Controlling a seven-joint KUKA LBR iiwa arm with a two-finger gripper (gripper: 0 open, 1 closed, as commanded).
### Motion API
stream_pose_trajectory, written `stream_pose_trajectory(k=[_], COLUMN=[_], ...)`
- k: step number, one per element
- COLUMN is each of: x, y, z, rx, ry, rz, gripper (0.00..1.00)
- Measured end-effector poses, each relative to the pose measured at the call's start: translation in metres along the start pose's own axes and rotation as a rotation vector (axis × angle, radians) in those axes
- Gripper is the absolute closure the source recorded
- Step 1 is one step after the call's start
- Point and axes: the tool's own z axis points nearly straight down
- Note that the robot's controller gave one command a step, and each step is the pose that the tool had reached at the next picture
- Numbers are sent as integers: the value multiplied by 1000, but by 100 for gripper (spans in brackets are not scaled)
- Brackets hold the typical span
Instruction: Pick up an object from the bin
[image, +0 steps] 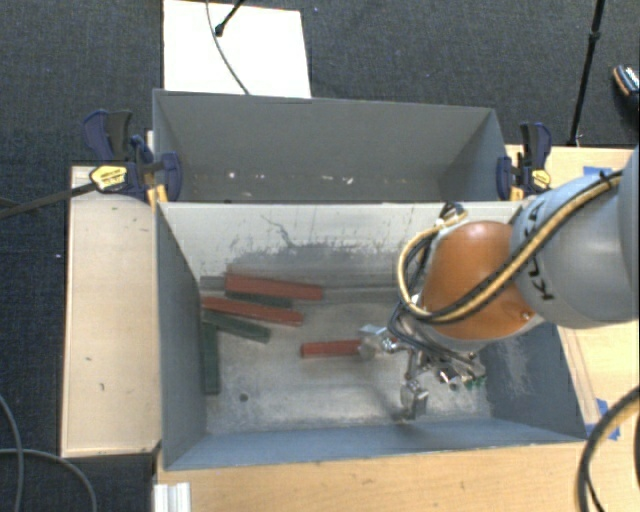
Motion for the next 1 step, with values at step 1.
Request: stream_pose_trajectory(k=[1], x=[-85], y=[8], z=[-31], rx=[3], ry=[-3], rz=[161], gripper=[0])
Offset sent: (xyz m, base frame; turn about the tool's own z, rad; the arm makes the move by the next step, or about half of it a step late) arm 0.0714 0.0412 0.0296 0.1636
